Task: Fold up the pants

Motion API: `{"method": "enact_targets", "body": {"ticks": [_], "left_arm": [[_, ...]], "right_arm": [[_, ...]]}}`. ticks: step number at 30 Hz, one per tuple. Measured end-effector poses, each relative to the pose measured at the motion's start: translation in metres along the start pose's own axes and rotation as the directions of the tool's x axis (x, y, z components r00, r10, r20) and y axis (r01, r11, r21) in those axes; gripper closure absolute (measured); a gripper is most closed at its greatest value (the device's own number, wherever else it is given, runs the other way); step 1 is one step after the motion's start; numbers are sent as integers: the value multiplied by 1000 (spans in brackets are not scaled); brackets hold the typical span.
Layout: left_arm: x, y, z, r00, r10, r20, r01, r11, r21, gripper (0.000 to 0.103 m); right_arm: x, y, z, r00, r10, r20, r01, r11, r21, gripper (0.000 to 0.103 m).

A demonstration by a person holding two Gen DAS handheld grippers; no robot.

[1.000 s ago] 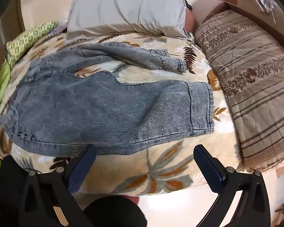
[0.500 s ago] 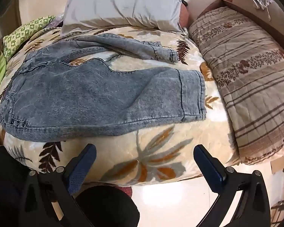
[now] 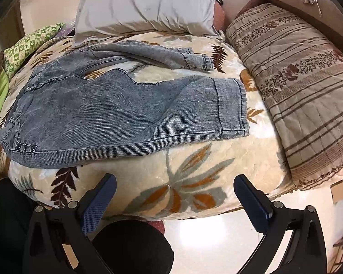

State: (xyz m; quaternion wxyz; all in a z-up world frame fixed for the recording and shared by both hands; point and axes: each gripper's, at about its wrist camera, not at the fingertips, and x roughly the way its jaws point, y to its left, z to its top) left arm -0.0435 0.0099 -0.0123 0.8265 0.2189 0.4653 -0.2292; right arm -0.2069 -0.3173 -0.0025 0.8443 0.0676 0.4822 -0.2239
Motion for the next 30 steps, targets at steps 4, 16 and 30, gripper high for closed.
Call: {"method": "enact_targets", "body": {"ticks": [4, 16, 30], "left_arm": [[-2, -4, 1, 1000, 1, 10, -2, 1000, 12, 0], [2, -5, 2, 1000, -1, -3, 2, 1000, 14, 0], [7, -2, 2, 1000, -7, -25, 7, 1000, 5, 0]], "right_arm": [[1, -2, -1, 1000, 0, -1, 0, 1000, 5, 0], [4, -13, -5, 1000, 0, -12, 0, 999, 37, 0], [11, -24, -5, 1000, -2, -24, 4, 998, 60, 0]]}}
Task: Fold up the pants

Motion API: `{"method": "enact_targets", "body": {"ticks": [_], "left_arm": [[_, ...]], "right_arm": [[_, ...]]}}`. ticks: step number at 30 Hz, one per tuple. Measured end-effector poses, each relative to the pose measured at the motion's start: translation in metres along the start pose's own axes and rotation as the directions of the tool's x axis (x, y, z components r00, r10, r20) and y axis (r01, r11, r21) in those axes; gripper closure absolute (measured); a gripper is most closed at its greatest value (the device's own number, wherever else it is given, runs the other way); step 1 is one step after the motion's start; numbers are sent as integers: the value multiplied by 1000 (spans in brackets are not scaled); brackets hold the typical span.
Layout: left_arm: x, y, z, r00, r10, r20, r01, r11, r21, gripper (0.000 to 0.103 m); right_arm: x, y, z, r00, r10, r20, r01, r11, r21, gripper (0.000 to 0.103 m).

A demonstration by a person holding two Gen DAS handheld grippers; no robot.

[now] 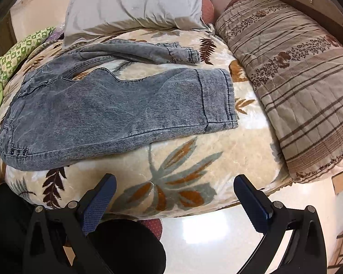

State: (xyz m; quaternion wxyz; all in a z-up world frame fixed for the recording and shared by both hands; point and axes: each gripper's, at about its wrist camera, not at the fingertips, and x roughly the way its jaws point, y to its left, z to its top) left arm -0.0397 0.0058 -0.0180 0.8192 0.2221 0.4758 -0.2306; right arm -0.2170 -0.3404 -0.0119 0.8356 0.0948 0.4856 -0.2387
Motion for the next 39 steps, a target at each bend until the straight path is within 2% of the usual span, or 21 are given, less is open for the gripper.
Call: {"method": "enact_targets", "body": {"ticks": [11, 20, 39], "left_arm": [[0, -8, 1, 1000, -15, 0, 15, 1000, 15, 0], [1, -10, 10, 999, -51, -4, 51, 998, -22, 0], [5, -28, 21, 998, -52, -22, 52, 999, 6, 0]], "right_arm": [[2, 2, 7, 1000, 3, 4, -3, 1000, -24, 0], [3, 1, 7, 1000, 6, 2, -6, 1000, -19, 0], [9, 0, 8, 1000, 28, 3, -28, 999, -16, 0]]}}
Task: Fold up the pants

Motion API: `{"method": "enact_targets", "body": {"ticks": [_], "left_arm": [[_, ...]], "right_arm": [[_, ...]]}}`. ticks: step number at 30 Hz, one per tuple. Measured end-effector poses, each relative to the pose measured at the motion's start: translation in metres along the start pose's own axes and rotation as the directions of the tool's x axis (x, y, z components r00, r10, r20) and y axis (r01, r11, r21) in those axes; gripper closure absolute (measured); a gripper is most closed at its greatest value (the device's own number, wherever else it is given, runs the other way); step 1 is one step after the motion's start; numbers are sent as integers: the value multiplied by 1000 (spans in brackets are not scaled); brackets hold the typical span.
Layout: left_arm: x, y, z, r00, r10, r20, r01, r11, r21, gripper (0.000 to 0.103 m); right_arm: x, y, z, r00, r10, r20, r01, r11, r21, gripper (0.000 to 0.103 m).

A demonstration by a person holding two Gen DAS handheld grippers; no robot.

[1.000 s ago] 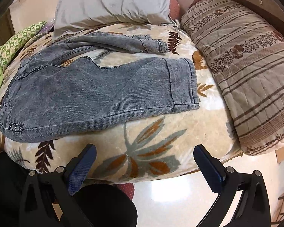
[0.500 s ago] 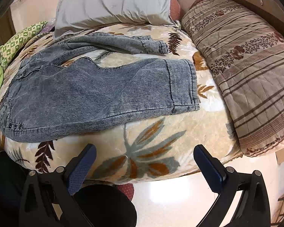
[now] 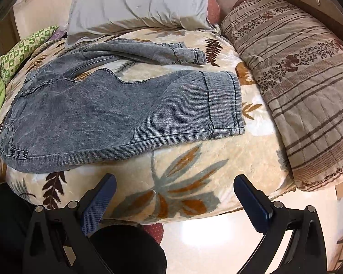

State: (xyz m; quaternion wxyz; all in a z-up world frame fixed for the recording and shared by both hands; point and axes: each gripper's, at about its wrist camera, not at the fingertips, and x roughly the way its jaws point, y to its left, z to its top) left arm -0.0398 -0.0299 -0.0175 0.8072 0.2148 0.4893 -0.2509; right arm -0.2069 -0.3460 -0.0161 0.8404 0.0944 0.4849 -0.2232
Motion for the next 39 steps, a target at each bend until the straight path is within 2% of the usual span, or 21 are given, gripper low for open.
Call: {"method": "enact_targets", "body": {"ticks": [3, 6, 9, 13, 15, 18, 21, 23, 26, 28, 30, 32, 33, 34, 35, 36, 37, 38, 39], "left_arm": [[2, -1, 2, 1000, 0, -5, 0, 1000, 1, 0], [3, 7, 5, 999, -30, -13, 29, 999, -46, 0], [4, 29, 9, 997, -69, -28, 64, 988, -139, 0], [5, 71, 9, 995, -99, -30, 86, 951, -296, 0], [6, 91, 4, 992, -127, -22, 109, 918, -381, 0], [14, 115, -10, 978, -208, -14, 170, 835, -523, 0], [30, 122, -25, 953, -301, -19, 226, 753, -619, 0], [39, 118, -30, 940, -341, -22, 248, 725, -643, 0], [54, 113, -31, 924, -383, -16, 274, 687, -673, 0], [62, 112, -26, 914, -406, 5, 296, 657, -693, 0], [71, 112, -17, 903, -428, 34, 319, 616, -720, 0], [75, 115, -12, 894, -443, 62, 343, 591, -730, 3], [76, 114, -7, 892, -446, 78, 354, 580, -734, 7], [77, 114, -4, 890, -447, 84, 359, 578, -732, 18], [77, 113, 0, 895, -438, 81, 354, 589, -726, 33], [73, 112, 5, 907, -414, 73, 337, 612, -715, 45], [71, 112, 7, 913, -401, 72, 331, 627, -705, 77], [67, 112, 9, 917, -392, 70, 326, 641, -695, 92], [60, 114, 7, 921, -381, 79, 326, 646, -690, 92]], "right_arm": [[2, -1, 1, 1000, 6, -1, -6, 1000, 6, 0], [4, -7, 3, 1000, 16, 3, -16, 999, 30, 0], [7, -26, 8, 999, 49, -2, -48, 992, 113, 0], [17, -61, 15, 994, 112, -3, -107, 956, 273, 0], [25, -78, 18, 989, 148, 1, -139, 925, 354, 0], [43, -96, 21, 979, 202, 6, -182, 871, 456, 0], [62, -105, 22, 968, 250, 4, -213, 818, 534, 0], [73, -105, 21, 955, 296, 16, -251, 779, 575, 0], [88, -105, 15, 923, 378, 74, -334, 687, 646, 0], [89, -107, 13, 922, 371, 110, -344, 655, 673, 0], [89, -112, 13, 912, 376, 164, -377, 610, 697, 1], [89, -116, 12, 893, 386, 232, -427, 562, 709, 11], [92, -118, 15, 891, 394, 227, -429, 560, 709, 15], [95, -119, 19, 897, 390, 207, -411, 569, 712, 28], [97, -120, 22, 907, 378, 188, -391, 584, 711, 42], [98, -120, 25, 911, 373, 177, -382, 598, 704, 52], [98, -121, 29, 915, 367, 168, -373, 611, 698, 88], [92, -125, 33, 910, 372, 182, -389, 618, 684, 96], [85, -127, 34, 907, 365, 208, -404, 619, 673, 96]]}}
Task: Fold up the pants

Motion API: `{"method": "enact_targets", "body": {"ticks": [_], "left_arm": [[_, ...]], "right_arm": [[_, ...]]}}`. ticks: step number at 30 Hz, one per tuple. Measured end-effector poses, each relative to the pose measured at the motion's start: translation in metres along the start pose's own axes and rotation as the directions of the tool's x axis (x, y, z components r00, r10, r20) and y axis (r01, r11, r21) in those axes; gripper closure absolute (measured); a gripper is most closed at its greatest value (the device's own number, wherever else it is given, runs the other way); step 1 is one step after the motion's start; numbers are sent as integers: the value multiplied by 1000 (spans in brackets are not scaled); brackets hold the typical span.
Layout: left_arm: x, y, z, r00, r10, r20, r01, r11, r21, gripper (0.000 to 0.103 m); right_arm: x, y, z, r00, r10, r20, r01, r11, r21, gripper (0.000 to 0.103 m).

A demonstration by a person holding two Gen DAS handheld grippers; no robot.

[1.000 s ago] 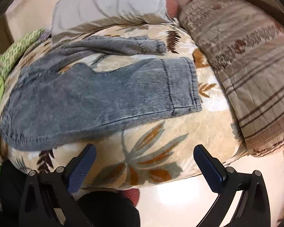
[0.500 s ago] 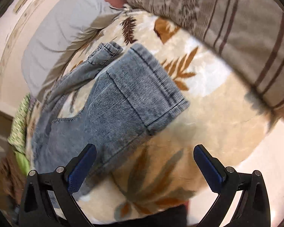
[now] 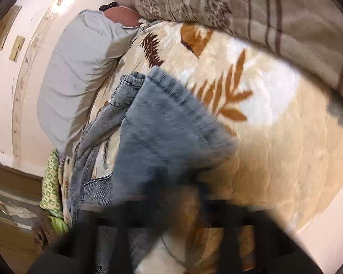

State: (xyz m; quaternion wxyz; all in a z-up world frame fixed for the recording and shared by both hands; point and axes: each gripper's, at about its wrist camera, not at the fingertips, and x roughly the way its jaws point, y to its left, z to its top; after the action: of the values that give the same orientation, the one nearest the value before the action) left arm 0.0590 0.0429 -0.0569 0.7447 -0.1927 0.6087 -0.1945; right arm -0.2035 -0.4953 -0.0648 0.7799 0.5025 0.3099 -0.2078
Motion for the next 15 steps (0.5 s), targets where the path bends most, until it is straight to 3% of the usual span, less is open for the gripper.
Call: {"method": "enact_targets", "body": {"ticks": [3, 5, 10, 13, 15], "left_arm": [[-22, 4, -8, 999, 2, 42, -3, 1000, 16, 92], [-28, 9, -14, 999, 20, 49, -21, 1000, 22, 92], [-6, 32, -25, 991, 129, -21, -129, 992, 5, 92], [-6, 42, -24, 993, 116, -30, -116, 993, -13, 92], [-19, 39, -25, 991, 129, -18, -128, 990, 52, 92]], "right_arm": [[-37, 10, 0, 996, 27, 84, -20, 996, -92, 96], [-52, 9, -7, 995, -1, 97, 15, 990, -140, 96], [-43, -37, -29, 993, -115, 22, 117, 989, -93, 96], [-34, -57, -40, 989, -144, -22, 143, 988, -57, 94], [-36, -53, -40, 988, -154, -16, 152, 986, -73, 88]]}}
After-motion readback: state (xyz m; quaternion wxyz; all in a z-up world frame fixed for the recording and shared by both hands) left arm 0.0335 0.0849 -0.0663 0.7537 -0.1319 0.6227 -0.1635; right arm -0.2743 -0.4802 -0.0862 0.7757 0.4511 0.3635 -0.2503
